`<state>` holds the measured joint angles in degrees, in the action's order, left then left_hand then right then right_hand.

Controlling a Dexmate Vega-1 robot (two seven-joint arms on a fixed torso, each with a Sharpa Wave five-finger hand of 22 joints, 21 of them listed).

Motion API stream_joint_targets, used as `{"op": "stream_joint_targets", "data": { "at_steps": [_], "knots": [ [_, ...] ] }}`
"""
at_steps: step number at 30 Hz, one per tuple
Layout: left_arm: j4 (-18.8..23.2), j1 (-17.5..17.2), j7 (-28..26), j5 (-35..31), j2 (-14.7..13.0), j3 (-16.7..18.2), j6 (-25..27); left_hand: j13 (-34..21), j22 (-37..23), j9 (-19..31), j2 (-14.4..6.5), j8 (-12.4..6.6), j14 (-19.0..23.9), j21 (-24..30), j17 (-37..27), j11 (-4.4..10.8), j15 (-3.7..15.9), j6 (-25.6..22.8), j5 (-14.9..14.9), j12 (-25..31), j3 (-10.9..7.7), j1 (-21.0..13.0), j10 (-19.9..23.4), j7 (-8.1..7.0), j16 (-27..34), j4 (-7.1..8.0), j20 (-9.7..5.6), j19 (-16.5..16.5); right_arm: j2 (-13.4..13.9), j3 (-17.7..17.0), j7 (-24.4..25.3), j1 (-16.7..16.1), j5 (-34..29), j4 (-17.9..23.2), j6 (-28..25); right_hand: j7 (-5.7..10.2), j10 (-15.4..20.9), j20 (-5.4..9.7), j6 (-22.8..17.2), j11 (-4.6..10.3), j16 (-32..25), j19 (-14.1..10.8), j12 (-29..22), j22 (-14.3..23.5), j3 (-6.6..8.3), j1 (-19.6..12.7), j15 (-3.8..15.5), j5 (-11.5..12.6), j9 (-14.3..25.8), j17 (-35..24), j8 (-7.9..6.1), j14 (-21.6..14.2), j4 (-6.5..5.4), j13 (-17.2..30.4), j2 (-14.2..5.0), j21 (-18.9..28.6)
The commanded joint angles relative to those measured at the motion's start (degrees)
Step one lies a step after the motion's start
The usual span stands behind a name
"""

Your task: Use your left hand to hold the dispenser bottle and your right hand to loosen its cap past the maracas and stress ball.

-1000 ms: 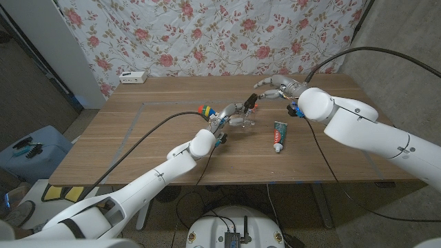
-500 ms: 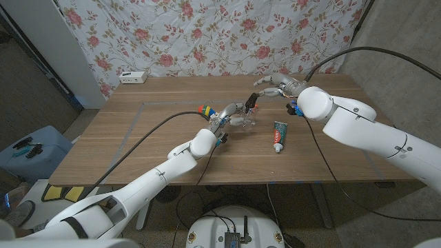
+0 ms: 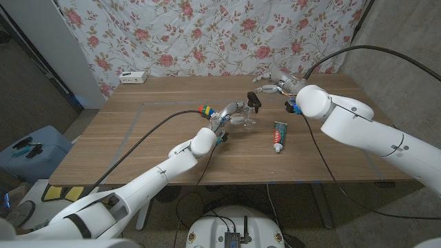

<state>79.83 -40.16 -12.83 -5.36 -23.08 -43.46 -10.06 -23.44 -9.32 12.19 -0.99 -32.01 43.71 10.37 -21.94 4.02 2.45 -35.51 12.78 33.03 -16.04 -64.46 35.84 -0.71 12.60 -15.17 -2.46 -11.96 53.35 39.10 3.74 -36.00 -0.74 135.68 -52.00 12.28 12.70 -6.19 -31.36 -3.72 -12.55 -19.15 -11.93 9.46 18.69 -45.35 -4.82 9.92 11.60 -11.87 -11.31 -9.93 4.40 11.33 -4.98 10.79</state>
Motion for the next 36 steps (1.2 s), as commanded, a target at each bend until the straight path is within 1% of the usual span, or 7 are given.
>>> {"op": "stream_joint_targets", "data": {
  "at_steps": [1, 6, 15, 19, 24, 30, 36],
  "knots": [
    [-1.5, 0.9, 0.3, 0.3, 0.6, -0.1, -0.9, -9.3, -0.1, 0.2, -6.3, -0.39, 2.6, 0.1, -0.2, 3.04, 6.1, -4.0, 0.3, 0.5, -7.04, 5.8, 3.8, -1.46, 0.1, 6.35, -2.78, -0.5, -0.5, -0.6, 0.8, 0.2, -1.2, 0.8, -0.7, -0.53, 0.7, -0.28, -1.2, -0.22, -0.4, -0.5, -0.3, 0.3, -0.73, 1.3, -0.35, 0.0, 0.2, -0.1, -0.57, -0.6, -0.29, 0.2, 0.1, 0.3],
    [-1.8, 1.0, 0.3, 0.3, 0.7, -0.1, -0.9, -9.4, -0.1, 0.2, -6.4, -0.39, 2.6, 0.1, -0.1, 3.1, 6.15, -4.0, 0.3, 0.5, -7.14, 5.8, 3.7, -1.5, 0.1, 6.35, -2.77, -0.5, 0.1, -0.5, 0.4, 0.5, -1.5, 1.9, -1.6, -1.53, 0.9, -0.5, -1.9, -0.5, -0.5, -0.8, -0.3, 0.3, -1.42, 2.8, -0.58, -0.1, 0.3, -0.2, -0.82, -0.9, -0.78, 0.2, 0.27, 0.4],
    [-2.0, 1.2, 0.1, 0.4, 0.7, 0.0, -0.6, -9.3, -0.1, 0.2, -6.3, -0.33, 2.7, 0.2, 0.1, 3.12, 6.03, -3.9, 0.3, 0.5, -7.25, 6.0, 3.7, -1.39, 0.0, 6.41, -2.76, -0.6, 1.3, -0.4, -1.4, 0.9, -1.2, 3.0, -1.8, -3.87, 0.6, -1.38, -1.4, -1.3, -0.2, -0.7, 0.0, 0.3, -4.18, 7.5, -1.17, -0.1, 0.3, -0.2, -0.48, -0.6, -1.93, 0.3, 2.59, 0.2],
    [-2.3, 1.5, 0.1, 0.4, 0.7, 0.0, -0.6, -9.3, -0.1, 0.2, -6.3, -0.37, 2.6, 0.2, 0.0, 3.04, 6.07, -4.0, 0.3, 0.5, -7.22, 6.0, 3.8, -1.48, 0.0, 6.37, -2.79, -0.6, 2.1, -0.1, -3.3, 1.6, -0.7, 3.2, -1.7, -4.71, 0.1, -1.62, -0.4, -1.53, 0.2, -0.3, 0.2, 0.3, -4.99, 8.9, -1.63, -0.1, 0.3, -0.2, -0.07, 0.1, -2.08, 0.3, 3.42, 0.0],
    [-2.9, 1.9, 0.1, 0.5, 0.9, 0.0, -0.9, -9.3, -0.1, 0.2, -6.3, -0.38, 2.7, 0.1, 0.0, 3.16, 6.16, -4.0, 0.3, 0.5, -7.28, 6.0, 3.7, -1.59, 0.0, 6.38, -2.75, -0.6, 3.0, 1.2, -6.0, 3.3, -0.7, 3.6, -2.5, -5.97, -1.9, -0.89, 1.9, -2.24, 0.8, 0.9, 0.9, 0.3, -5.99, 10.9, -2.62, 0.0, 0.3, -0.1, 0.61, 1.7, -2.28, 0.3, 4.23, -0.3],
    [-3.4, 2.2, -0.1, 0.4, 1.2, -0.1, -1.2, -9.3, -0.1, 0.2, -6.3, -0.38, 2.7, 0.2, -0.1, 3.07, 6.13, -4.0, 0.3, 0.5, -7.3, 6.0, 3.7, -1.56, 0.0, 6.35, -2.76, -0.6, 3.7, 2.6, -8.1, 4.8, -1.2, 4.2, -3.9, -7.48, -4.1, -0.86, 5.1, -2.64, 1.4, 2.1, 1.2, 0.3, -6.18, 11.2, -3.5, 0.6, 0.3, 0.2, 1.14, 3.2, -1.56, 0.3, 4.83, -0.4],
    [-3.3, 2.3, -0.1, 0.3, 1.1, -0.2, -1.1, -9.3, -0.1, 0.2, -6.2, -0.4, 2.7, 0.2, 0.0, 3.11, 6.21, -4.0, 0.3, 0.5, -7.38, 6.0, 3.8, -1.48, 0.0, 6.3, -2.78, -0.6, 3.8, 4.2, -9.5, 6.1, -1.9, 4.9, -5.6, -9.36, -5.6, -1.39, 7.1, -3.04, 1.5, 2.6, 1.4, 0.2, -6.02, 10.8, -4.0, 1.3, 0.3, 0.3, 1.1, 3.9, -0.52, 0.4, 5.58, -0.3]
  ]
}}
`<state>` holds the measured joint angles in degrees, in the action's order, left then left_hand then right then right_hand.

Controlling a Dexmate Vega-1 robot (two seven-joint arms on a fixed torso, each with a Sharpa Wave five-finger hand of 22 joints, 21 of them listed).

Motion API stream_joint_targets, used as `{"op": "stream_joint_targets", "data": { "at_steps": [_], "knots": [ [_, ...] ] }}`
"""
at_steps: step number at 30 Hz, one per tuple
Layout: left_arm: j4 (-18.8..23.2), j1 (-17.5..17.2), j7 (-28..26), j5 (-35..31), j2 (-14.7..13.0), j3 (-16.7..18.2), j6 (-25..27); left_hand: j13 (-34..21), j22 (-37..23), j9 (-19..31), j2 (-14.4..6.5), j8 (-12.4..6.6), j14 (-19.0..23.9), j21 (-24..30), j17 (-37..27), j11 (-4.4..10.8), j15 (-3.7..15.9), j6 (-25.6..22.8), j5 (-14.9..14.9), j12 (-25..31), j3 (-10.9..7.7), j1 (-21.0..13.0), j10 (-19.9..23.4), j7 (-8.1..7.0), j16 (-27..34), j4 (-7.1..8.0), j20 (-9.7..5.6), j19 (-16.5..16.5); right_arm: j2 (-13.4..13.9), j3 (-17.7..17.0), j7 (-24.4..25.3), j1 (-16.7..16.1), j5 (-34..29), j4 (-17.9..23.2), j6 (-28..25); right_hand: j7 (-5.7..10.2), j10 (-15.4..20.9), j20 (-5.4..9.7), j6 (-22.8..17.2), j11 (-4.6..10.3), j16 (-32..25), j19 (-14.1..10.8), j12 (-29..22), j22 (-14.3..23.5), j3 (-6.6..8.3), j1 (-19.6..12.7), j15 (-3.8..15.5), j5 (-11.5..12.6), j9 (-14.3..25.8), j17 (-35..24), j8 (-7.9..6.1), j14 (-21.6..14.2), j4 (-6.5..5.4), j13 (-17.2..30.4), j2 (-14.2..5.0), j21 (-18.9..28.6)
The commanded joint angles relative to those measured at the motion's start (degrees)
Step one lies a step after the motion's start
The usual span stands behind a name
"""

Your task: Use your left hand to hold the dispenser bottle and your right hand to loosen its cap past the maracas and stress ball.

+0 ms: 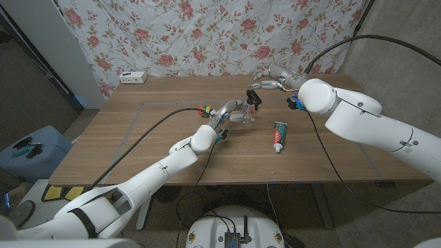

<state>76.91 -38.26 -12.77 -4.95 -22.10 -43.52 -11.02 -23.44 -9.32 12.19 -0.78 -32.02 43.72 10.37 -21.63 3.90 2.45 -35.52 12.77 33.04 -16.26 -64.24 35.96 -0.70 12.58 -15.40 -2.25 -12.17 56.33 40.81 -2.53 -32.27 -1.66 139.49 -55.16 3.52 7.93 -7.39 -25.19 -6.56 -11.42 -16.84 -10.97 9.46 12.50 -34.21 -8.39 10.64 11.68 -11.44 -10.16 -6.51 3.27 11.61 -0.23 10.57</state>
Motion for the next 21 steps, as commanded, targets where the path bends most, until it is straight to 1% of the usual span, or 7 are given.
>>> {"op": "stream_joint_targets", "data": {
  "at_steps": [1, 4, 11, 12, 16, 19, 21],
  "knots": [
    [-0.4, 0.4, -0.2, -0.1, 0.2, -0.1, -0.1, -9.3, -0.1, 0.2, -6.4, -0.38, 2.7, 0.2, -0.3, 3.1, 6.15, -4.0, 0.3, 0.5, -7.15, 5.8, 3.6, -1.53, 0.0, 6.53, -2.97, -0.4, 0.7, 3.0, -3.4, 2.7, -1.3, 1.2, -3.0, -0.91, -0.9, -0.27, 1.2, -0.27, 0.4, 0.3, 0.4, 0.2, 0.18, -0.4, -0.51, 0.6, 0.3, -0.1, -0.05, 0.6, 0.71, 0.1, 0.92, -0.1],
    [-0.4, 0.5, -0.1, -0.1, 0.1, -0.1, -0.1, -9.3, -0.1, 0.2, -6.4, -0.35, 2.7, 0.2, -0.3, 3.24, 6.17, -3.9, 0.3, 0.6, -7.19, 5.8, 3.8, -1.52, 0.0, 6.53, -2.98, -0.4, 0.4, 4.3, -3.9, 3.7, -2.0, 1.3, -4.2, -1.41, -1.3, -0.44, 1.7, -0.31, 0.5, 0.4, 0.4, 0.2, 0.18, -0.4, -1.0, 0.7, 0.3, -0.1, -0.11, 0.8, 0.99, 0.1, 1.23, -0.1],
    [-0.5, 0.5, 0.1, 0.1, 0.1, 0.0, -0.1, -9.2, -0.1, 0.2, -6.4, -0.4, 2.7, 0.2, -0.3, 3.35, 6.29, -4.1, 0.3, 0.6, -7.2, 5.9, 3.9, -1.57, 0.0, 6.49, -3.01, -0.4, -0.5, 7.8, -4.3, 6.1, -4.6, 1.1, -6.7, -1.68, -1.9, -0.87, 1.7, -0.2, 0.4, 0.1, 0.4, 0.2, 0.19, -0.7, -1.25, 0.8, 0.4, 0.0, -0.47, 0.8, 1.47, 0.1, 1.7, 0.1],
    [-0.6, 0.5, 0.2, 0.2, 0.1, 0.0, -0.1, -9.2, -0.1, 0.2, -6.4, -0.42, 2.8, 0.1, -0.3, 3.2, 6.22, -4.1, 0.3, 0.5, -7.21, 5.9, 3.8, -1.63, 0.0, 6.51, -3.01, -0.4, -0.6, 8.5, -4.4, 6.6, -5.1, 1.1, -7.1, -1.46, -1.9, -0.92, 1.1, -0.17, 0.3, 0.0, 0.3, 0.2, 0.33, -1.1, -1.25, 0.9, 0.5, 0.0, -0.92, 0.7, 1.91, 0.1, 1.92, 0.1],
    [-0.8, 0.7, 0.3, 0.2, 0.1, -0.1, -0.3, -9.2, -0.1, 0.2, -6.4, -0.39, 2.7, 0.1, -0.4, 3.27, 6.27, -4.1, 0.3, 0.5, -7.22, 5.9, 3.9, -1.58, 0.1, 6.49, -3.0, -0.4, -0.9, 10.1, -5.2, 8.1, -6.0, 0.7, -7.9, -1.36, -2.1, -1.0, 0.5, -0.3, 0.1, -0.5, 0.2, 0.2, 0.7, -2.1, -1.38, 1.0, 0.7, 0.1, -1.52, 0.4, 2.82, 0.1, 2.26, 0.3],
    [-1.0, 0.9, 0.3, 0.2, 0.1, -0.1, -0.4, -9.2, -0.1, 0.2, -6.3, -0.37, 2.8, 0.1, -0.3, 3.31, 6.31, -4.0, 0.3, 0.5, -7.22, 5.9, 3.9, -1.67, 0.1, 6.49, -3.03, -0.4, -1.0, 10.9, -5.5, 8.7, -6.5, 0.5, -8.0, -1.44, -2.2, -1.0, 0.1, -0.26, 0.1, -0.6, 0.2, 0.2, 0.9, -2.7, -1.39, 1.0, 0.8, 0.1, -1.82, 0.4, 3.25, 0.1, 2.38, 0.3],
    [-1.1, 1.0, 0.3, 0.2, 0.2, -0.1, -0.5, -9.2, -0.1, 0.2, -6.4, -0.38, 2.7, 0.1, -0.3, 3.21, 6.35, -4.0, 0.3, 0.5, -7.26, 5.9, 3.8, -1.59, 0.0, 6.52, -3.03, -0.4, -1.3, 12.0, -5.8, 9.5, -7.3, 0.4, -9.0, -1.6, -2.3, -1.01, -0.2, -0.25, 0.1, -0.6, 0.1, 0.2, 1.07, -3.1, -1.38, 1.1, 0.9, 0.1, -2.05, 0.4, 3.59, 0.1, 2.46, 0.3]
  ]
}}
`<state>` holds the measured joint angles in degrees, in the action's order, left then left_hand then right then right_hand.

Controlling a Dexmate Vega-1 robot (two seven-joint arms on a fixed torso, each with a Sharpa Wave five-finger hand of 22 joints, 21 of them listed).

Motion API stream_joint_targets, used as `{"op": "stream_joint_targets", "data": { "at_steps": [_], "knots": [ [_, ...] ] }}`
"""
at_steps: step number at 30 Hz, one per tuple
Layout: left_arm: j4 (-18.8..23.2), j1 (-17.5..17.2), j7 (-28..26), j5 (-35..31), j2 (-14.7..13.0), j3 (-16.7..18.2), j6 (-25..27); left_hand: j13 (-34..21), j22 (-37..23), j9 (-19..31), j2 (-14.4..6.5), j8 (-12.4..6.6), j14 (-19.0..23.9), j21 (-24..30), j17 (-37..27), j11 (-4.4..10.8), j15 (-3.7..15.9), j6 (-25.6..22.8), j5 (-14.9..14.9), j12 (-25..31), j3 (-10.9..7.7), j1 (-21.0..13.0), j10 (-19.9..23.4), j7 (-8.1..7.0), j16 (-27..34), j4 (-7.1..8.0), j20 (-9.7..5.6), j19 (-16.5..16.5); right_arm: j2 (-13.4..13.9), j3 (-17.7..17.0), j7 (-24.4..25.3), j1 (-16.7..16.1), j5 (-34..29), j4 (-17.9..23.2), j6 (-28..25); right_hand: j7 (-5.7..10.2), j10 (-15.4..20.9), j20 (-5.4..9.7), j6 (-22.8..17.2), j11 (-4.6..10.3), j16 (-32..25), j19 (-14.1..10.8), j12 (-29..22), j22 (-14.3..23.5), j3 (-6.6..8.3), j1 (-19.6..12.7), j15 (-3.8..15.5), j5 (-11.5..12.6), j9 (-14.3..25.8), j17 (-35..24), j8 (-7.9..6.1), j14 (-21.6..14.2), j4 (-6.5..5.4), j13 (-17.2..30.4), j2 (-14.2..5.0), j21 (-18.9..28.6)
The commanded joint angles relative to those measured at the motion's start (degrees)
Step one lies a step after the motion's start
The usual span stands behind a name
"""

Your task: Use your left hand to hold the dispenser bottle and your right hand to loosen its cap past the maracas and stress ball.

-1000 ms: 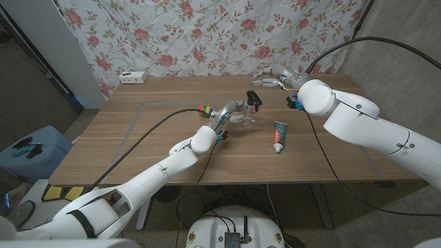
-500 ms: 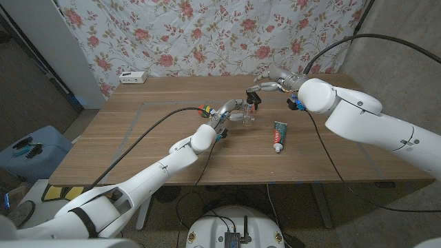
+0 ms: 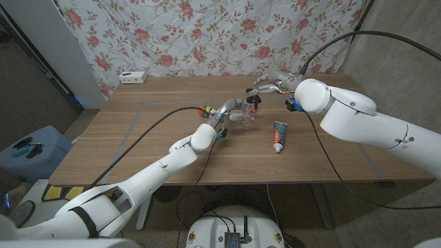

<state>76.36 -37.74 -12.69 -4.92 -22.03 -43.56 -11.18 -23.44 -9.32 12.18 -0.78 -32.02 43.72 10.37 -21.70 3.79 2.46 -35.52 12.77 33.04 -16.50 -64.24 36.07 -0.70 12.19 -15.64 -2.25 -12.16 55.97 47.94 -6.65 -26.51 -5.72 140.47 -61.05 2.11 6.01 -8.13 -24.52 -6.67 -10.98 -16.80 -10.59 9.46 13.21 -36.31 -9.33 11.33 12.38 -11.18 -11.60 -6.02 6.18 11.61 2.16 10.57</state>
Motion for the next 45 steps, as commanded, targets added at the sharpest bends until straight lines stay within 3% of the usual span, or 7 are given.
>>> {"op": "stream_joint_targets", "data": {
  "at_steps": [1, 13, 29, 45],
  "knots": [
    [-0.6, 0.5, 0.3, 0.2, 0.1, -0.1, -0.3, -9.2, -0.1, 0.2, -6.4, -0.38, 2.7, 0.1, -0.3, 3.42, 6.35, -4.0, 0.3, 0.5, -7.0, 5.9, 3.7, -1.56, 0.4, 6.75, -3.02, -0.4, -1.1, 5.4, -1.9, 4.1, -3.5, -0.6, -3.5, -0.21, -0.4, -0.27, -1.1, -0.1, -0.4, -0.7, -0.3, 0.2, 0.45, -1.2, -0.44, 0.4, 0.3, -0.2, -0.75, -0.1, 0.84, 0.1, 0.1, 0.3],
    [-1.2, 0.9, 0.5, 0.3, 0.3, -0.1, -0.7, -9.2, -0.1, 0.2, -6.4, -0.37, 2.8, 0.2, -0.3, 3.42, 6.26, -4.0, 0.3, 0.5, -7.08, 5.9, 3.7, -1.62, 0.5, 6.72, -3.02, -0.4, -2.0, 8.8, -1.6, 6.1, -5.8, -1.1, -6.3, 0.71, 0.0, -0.13, -4.9, -0.07, -0.7, -1.3, -0.7, 0.2, 2.06, -4.6, -0.25, 0.6, 1.0, -0.1, -2.97, -0.8, 2.88, 0.1, 0.16, 0.4],
    [-1.9, 1.0, 0.8, 0.7, 0.6, -0.2, -1.0, -9.2, -0.1, 0.2, -6.4, -0.36, 2.7, 0.1, -0.4, 3.43, 6.15, -4.0, 0.3, 0.5, -7.15, 6.0, 3.6, -1.59, 0.5, 6.75, -2.92, -0.4, -3.0, 11.2, -0.8, 7.8, -6.5, -2.3, -7.7, 2.24, 1.2, 0.17, -8.5, -0.1, -0.9, -1.9, -1.1, 0.2, 3.72, -7.4, 0.29, 0.6, 1.7, -0.1, -4.92, -1.4, 3.61, 0.1, -0.4, 0.5],
    [-2.5, 1.3, 1.1, 0.9, 0.8, -0.4, -1.2, -9.1, -0.1, 0.2, -6.4, -0.34, 2.7, 0.1, -0.4, 3.44, 6.2, -4.0, 0.3, 0.5, -7.24, 6.1, 3.7, -1.66, 0.5, 6.75, -2.87, -0.4, -3.0, 10.4, -0.4, 7.4, -5.7, -3.4, -5.3, 3.63, 1.8, 0.69, -10.2, 0.14, -1.1, -2.3, -1.2, 0.2, 5.86, -10.8, 1.16, 0.7, 2.2, -0.2, -6.06, -2.2, 4.02, 0.1, -1.73, 0.4]
  ]
}}
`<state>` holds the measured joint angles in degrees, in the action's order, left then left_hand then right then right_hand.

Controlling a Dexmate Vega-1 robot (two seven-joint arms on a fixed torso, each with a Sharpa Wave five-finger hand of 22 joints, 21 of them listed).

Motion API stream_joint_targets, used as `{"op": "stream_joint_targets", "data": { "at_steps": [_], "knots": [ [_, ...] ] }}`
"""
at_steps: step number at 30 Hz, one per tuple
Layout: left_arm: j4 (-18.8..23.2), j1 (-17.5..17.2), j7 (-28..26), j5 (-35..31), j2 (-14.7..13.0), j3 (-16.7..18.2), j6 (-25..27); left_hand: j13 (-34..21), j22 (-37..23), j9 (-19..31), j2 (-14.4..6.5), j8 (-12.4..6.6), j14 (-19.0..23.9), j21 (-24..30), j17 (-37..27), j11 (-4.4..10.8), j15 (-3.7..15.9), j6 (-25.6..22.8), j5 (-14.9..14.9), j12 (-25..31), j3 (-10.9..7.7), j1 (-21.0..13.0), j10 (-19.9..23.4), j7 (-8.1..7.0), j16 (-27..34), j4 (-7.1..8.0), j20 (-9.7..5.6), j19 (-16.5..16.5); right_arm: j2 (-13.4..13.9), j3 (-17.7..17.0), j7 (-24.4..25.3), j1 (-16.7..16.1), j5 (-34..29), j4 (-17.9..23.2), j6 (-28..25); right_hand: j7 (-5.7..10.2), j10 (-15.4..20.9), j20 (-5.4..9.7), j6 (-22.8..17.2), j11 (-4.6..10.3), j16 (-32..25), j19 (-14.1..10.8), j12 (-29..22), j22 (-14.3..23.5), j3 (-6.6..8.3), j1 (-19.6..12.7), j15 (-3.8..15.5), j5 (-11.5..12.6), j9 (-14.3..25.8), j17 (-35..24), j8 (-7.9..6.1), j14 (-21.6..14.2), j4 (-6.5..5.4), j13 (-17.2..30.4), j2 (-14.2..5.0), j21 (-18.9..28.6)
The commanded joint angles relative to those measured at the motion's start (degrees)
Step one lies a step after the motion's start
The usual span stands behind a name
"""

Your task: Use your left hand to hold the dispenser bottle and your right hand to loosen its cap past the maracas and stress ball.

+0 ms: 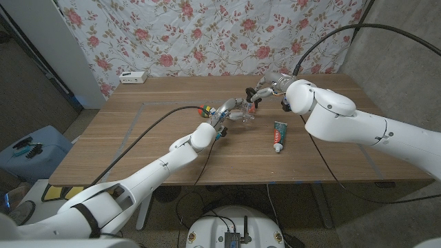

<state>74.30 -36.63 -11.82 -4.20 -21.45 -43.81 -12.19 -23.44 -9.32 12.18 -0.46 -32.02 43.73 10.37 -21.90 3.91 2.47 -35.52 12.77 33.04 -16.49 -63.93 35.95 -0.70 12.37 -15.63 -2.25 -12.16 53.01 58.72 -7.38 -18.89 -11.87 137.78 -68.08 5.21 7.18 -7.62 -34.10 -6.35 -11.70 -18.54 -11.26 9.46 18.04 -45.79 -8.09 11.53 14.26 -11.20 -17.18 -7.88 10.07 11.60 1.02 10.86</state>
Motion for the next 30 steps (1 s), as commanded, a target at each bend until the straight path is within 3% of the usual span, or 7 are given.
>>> {"op": "stream_joint_targets", "data": {
  "at_steps": [1, 18, 30],
  "knots": [
    [-0.4, 0.2, 0.2, 0.2, 0.2, -0.1, -0.2, -9.1, -0.1, 0.2, -6.7, -0.35, 2.7, 0.1, -0.1, 3.16, 6.17, -4.0, 0.3, 0.5, -7.31, 5.7, 3.8, -1.69, 0.2, 6.66, -2.87, -0.4, 0.0, -0.7, 0.3, -0.4, 0.7, -0.8, 1.9, 0.64, 0.7, 0.23, -0.7, -0.14, -0.4, -0.5, -0.5, 0.2, 1.22, -1.6, 0.05, 0.5, 0.3, -0.2, -0.57, -0.4, 0.17, 0.1, -0.72, 0.1],
    [0.2, 0.0, 0.1, 0.0, 0.2, -0.3, 0.2, -9.2, -0.1, 0.2, -6.7, -0.37, 2.6, 0.1, -0.2, 3.22, 6.12, -4.1, 0.3, 0.5, -7.34, 5.8, 3.8, -1.45, 0.3, 6.68, -2.94, -0.4, 0.3, -6.1, 2.5, -5.5, 2.3, -1.0, 5.7, 3.79, 2.2, 0.76, -4.5, 1.12, -0.4, -1.0, -0.7, 0.1, 4.05, -6.8, 1.23, 0.2, 0.5, -0.1, -2.46, -1.2, 0.41, 0.1, -1.51, 0.1],
    [0.3, 0.0, 0.3, 0.0, 0.2, -0.3, 0.1, -9.2, -0.1, 0.2, -6.6, -0.32, 2.7, 0.1, -0.2, 3.31, 6.11, -4.0, 0.3, 0.5, -7.4, 6.0, 3.7, -1.53, 0.3, 6.73, -2.9, -0.4, 0.2, -8.9, 3.8, -8.3, 3.0, -1.3, 7.6, 6.47, 3.7, 1.41, -8.3, 2.86, -0.6, -1.7, -0.9, 0.1, 6.01, -11.1, 2.68, -0.2, 0.4, -0.1, -4.09, -2.0, 0.42, 0.0, -1.96, 0.2]
  ]
}}
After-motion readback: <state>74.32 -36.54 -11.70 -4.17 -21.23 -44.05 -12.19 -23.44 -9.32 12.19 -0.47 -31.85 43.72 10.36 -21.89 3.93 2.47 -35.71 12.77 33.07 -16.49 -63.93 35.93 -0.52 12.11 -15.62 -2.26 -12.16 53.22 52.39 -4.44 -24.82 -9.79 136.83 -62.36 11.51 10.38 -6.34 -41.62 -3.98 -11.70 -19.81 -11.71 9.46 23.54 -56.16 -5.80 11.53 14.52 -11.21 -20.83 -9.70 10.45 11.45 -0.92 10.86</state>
